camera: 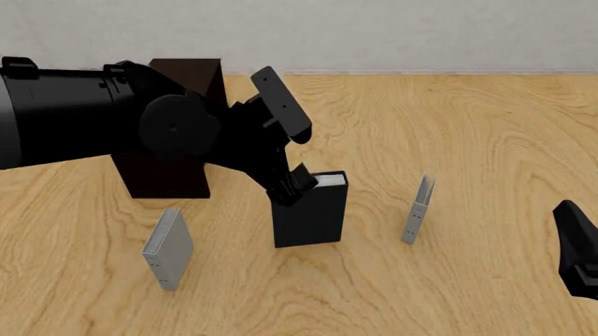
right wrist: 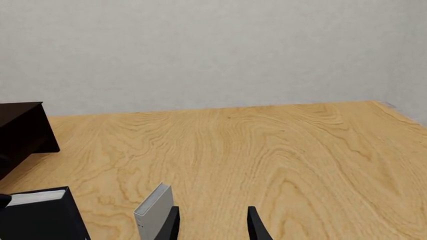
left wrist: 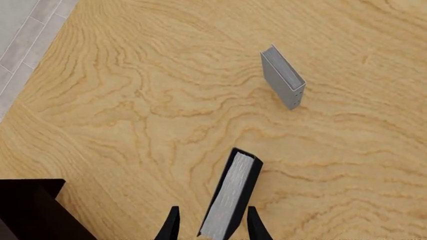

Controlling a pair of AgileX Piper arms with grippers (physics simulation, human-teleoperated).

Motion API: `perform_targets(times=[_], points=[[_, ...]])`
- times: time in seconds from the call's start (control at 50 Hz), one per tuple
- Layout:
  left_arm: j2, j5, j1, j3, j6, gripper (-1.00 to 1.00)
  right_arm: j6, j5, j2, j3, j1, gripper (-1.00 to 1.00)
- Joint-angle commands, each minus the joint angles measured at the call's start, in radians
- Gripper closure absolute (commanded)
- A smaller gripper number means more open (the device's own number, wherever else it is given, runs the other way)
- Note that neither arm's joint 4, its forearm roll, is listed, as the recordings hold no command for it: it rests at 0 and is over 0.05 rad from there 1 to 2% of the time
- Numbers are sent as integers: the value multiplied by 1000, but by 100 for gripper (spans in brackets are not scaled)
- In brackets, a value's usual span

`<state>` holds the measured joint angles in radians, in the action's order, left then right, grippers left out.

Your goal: Pick up the book in the middle and place it on the cabinet shelf.

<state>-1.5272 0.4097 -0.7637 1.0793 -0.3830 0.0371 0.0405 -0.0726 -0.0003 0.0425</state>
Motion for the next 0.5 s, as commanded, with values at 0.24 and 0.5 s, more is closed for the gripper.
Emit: perform_targets(times=[0.24,0.5], points=[[-65,-7,7,-26,-5,-100,0,0,0,0,0,-100],[-113,-10,37,-60,-27,-100,0,-1,2,0,0,-100]])
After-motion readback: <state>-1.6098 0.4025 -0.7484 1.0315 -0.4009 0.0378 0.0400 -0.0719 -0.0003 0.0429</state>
